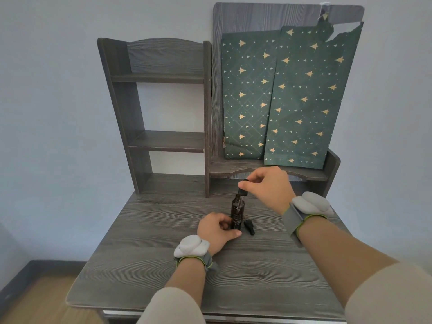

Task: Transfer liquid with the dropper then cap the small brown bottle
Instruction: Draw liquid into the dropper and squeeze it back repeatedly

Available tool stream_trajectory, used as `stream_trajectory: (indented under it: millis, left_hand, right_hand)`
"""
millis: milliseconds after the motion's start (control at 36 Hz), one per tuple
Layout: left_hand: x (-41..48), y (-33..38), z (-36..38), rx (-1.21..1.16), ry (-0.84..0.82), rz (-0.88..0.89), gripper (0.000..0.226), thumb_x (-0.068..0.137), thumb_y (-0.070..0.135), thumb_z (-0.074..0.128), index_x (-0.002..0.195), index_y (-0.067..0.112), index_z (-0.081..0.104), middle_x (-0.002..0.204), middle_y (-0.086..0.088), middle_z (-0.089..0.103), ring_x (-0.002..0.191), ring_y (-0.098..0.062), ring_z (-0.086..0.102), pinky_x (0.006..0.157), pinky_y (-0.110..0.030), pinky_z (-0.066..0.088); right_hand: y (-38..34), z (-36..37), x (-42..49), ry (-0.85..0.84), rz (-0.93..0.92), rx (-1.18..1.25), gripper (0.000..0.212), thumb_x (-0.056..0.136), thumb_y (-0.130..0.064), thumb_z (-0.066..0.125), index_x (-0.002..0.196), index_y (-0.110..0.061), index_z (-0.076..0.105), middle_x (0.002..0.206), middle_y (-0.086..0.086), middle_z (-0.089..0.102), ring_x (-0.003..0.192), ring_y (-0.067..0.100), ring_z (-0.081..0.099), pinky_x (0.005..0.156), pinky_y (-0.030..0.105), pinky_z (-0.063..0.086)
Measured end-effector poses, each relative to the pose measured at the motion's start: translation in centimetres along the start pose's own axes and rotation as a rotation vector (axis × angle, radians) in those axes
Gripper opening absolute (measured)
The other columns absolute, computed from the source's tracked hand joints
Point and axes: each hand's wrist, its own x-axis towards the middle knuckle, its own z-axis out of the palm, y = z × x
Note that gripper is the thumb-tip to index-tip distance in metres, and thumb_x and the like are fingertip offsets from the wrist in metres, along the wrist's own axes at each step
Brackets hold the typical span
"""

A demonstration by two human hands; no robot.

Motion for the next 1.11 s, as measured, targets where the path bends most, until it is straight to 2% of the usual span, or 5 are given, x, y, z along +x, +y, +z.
stream_trajectory:
  millis: [278,611,750,917,1111]
  left_hand:
    - [0.01,-0.09,0.02,-0.019,-0.003,0.000,0.031,0.065,0.039,0.080,0.092,0.026,0.072,0.077,0.007,0.056,0.068,-0.006,0.049,0.069,-0.022,0.043]
    - [-0.01,-0.05,0.03,-0.015,0.001,0.005,0.030,0.065,0.038,0.081,0.091,0.025,0.072,0.074,0.009,0.054,0.065,-0.004,0.047,0.066,-0.020,0.040]
    - [-0.04,0.04,-0.02,-0.013,0.009,0.010,0.030,0.065,0.038,0.081,0.090,0.024,0.072,0.073,0.010,0.054,0.063,-0.002,0.047,0.060,-0.014,0.037]
    - [0.01,-0.02,-0.02,-0.008,0.001,0.015,0.031,0.066,0.038,0.080,0.092,0.024,0.072,0.078,0.006,0.057,0.067,-0.006,0.049,0.069,-0.021,0.043]
    - [-0.05,-0.02,-0.04,-0.011,0.001,0.013,0.031,0.066,0.038,0.080,0.093,0.024,0.072,0.076,0.008,0.055,0.064,-0.003,0.047,0.065,-0.018,0.040]
  right_hand:
    - [-0.09,-0.13,-0.09,-0.015,-0.001,0.001,0.017,0.074,-0.032,0.076,0.068,-0.016,0.073,0.056,-0.007,0.058,0.058,0.008,0.052,0.062,0.024,0.040]
    - [-0.02,-0.01,0.22,-0.016,-0.033,-0.048,0.017,0.074,-0.032,0.076,0.068,-0.016,0.073,0.062,-0.003,0.063,0.062,0.012,0.054,0.065,0.027,0.047]
    - [-0.12,-0.05,0.27,-0.023,-0.047,-0.057,0.018,0.075,-0.031,0.076,0.067,-0.016,0.071,0.057,-0.009,0.057,0.059,0.009,0.051,0.063,0.025,0.042]
    - [-0.04,-0.08,0.32,-0.035,-0.059,-0.057,0.019,0.075,-0.029,0.076,0.063,-0.020,0.066,0.056,-0.010,0.056,0.057,0.009,0.049,0.061,0.022,0.037]
    - [0.04,-0.01,0.23,-0.036,-0.057,-0.058,0.019,0.074,-0.029,0.077,0.066,-0.014,0.070,0.059,-0.007,0.058,0.058,0.008,0.051,0.064,0.023,0.039]
